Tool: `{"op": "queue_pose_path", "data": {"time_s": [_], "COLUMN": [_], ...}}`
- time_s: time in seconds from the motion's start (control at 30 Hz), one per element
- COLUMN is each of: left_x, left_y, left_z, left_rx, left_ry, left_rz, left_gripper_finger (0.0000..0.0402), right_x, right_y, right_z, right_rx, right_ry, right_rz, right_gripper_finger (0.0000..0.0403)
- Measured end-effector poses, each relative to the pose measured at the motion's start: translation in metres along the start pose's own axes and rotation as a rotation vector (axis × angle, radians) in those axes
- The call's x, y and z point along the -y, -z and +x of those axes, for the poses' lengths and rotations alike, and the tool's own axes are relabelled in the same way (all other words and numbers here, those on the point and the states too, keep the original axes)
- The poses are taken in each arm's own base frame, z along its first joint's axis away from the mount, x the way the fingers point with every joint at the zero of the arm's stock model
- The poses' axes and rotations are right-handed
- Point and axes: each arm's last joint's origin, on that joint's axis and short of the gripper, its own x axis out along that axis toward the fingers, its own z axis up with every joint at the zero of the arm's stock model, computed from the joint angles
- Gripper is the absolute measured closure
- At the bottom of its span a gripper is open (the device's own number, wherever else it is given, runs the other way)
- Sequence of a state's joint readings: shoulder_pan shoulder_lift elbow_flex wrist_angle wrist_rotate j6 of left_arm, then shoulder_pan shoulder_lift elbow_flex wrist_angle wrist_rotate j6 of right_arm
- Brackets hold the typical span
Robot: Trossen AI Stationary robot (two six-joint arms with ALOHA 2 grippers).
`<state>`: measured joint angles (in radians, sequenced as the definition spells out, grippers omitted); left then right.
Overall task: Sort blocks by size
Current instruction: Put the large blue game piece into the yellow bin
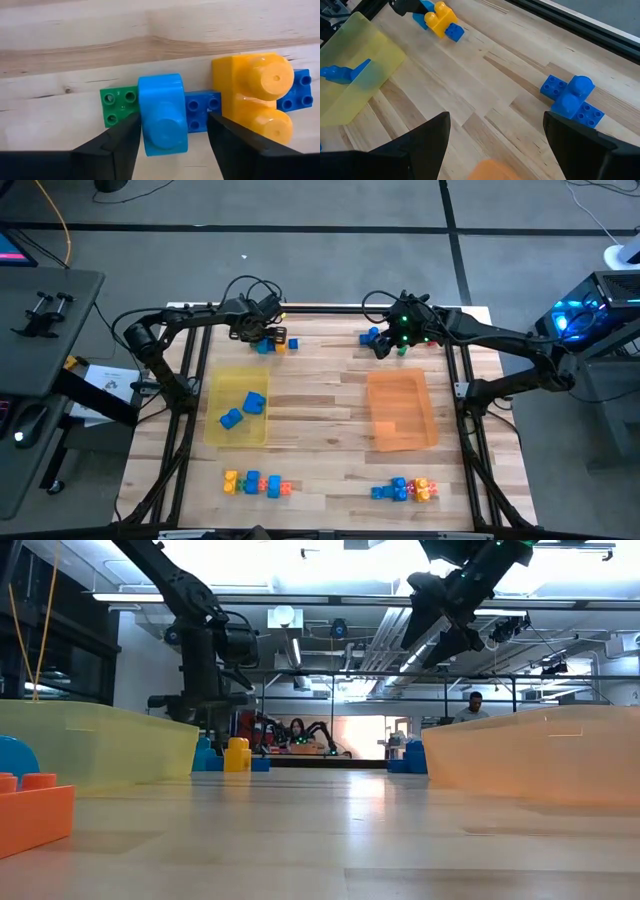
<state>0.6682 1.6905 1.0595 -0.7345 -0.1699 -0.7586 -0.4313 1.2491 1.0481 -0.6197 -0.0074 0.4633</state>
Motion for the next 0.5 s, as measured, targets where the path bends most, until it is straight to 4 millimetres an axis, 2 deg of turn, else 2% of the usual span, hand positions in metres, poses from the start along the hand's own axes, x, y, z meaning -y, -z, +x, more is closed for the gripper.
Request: {"op": "queue_pose_path", "data": {"time_s": [0.4,0.5], "left_x": [-0.0007,0.0001], "left_y": [-0.0003,0.0003], "left_z": [0.0001,0.0053], "left_rx": [0.015,-0.001], "left_ry": [-0.02,-0.032], "left_rz": [0.0,0.004], "left_gripper_finger": [0.0202,0.0202], "right_x": [-0.0001,-0.0001], "right_y": [-0.0002,-0.0002], "right_z": [0.0,0.0], "right_rx": [0.001,0.001], "right_ry": [0.0,0.0], "right_rz": [0.0,0.0], "right_gripper_finger": [0.0089,0.0089]}}
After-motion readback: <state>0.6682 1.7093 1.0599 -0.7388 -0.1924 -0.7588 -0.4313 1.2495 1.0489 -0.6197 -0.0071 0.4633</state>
